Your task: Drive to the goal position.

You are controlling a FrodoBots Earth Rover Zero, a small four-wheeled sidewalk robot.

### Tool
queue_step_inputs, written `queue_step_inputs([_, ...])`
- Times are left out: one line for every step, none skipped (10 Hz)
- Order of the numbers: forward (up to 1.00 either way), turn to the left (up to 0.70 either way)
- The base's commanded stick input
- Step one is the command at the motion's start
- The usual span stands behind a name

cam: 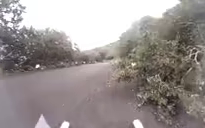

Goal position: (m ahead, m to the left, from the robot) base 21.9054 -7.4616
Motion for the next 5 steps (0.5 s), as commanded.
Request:
queue_step_inputs([0.5, 0.0])
queue_step_inputs([0.5, 0.0])
queue_step_inputs([0.5, 0.0])
queue_step_inputs([0.5, 0.0])
queue_step_inputs([0.5, 0.0])
